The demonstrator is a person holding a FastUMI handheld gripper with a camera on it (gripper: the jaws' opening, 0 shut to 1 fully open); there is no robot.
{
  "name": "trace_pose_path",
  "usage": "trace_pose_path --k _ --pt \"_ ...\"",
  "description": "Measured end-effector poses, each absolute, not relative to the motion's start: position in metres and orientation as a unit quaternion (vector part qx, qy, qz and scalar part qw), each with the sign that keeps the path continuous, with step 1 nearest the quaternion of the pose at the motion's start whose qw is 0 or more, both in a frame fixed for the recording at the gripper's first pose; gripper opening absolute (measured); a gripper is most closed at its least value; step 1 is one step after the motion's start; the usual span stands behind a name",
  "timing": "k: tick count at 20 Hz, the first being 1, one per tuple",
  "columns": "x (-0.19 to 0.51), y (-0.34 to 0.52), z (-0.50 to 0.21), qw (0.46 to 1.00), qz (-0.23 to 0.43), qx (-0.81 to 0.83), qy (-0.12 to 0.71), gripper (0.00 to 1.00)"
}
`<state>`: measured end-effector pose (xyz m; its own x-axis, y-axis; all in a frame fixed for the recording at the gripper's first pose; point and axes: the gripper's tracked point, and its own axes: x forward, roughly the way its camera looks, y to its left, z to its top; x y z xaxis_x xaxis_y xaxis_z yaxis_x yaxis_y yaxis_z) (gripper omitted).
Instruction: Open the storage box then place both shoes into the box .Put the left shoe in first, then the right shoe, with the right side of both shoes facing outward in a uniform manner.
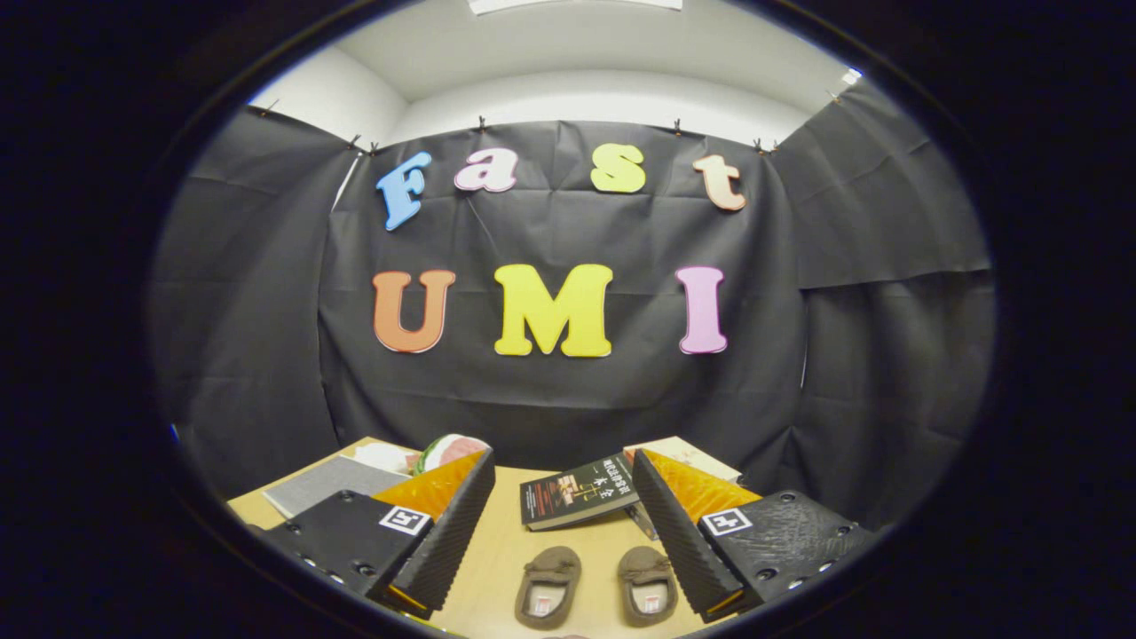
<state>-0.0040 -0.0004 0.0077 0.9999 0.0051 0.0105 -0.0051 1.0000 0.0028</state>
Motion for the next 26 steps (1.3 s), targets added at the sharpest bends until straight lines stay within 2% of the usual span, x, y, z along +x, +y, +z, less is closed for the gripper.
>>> trace_pose_path --k 17,26 --pt "0.009 0.022 0.004 1.0 0.026 0.005 0.003 0.95" --pt "0.034 0.103 -0.045 0.992 0.114 0.023 0.053 0.94"
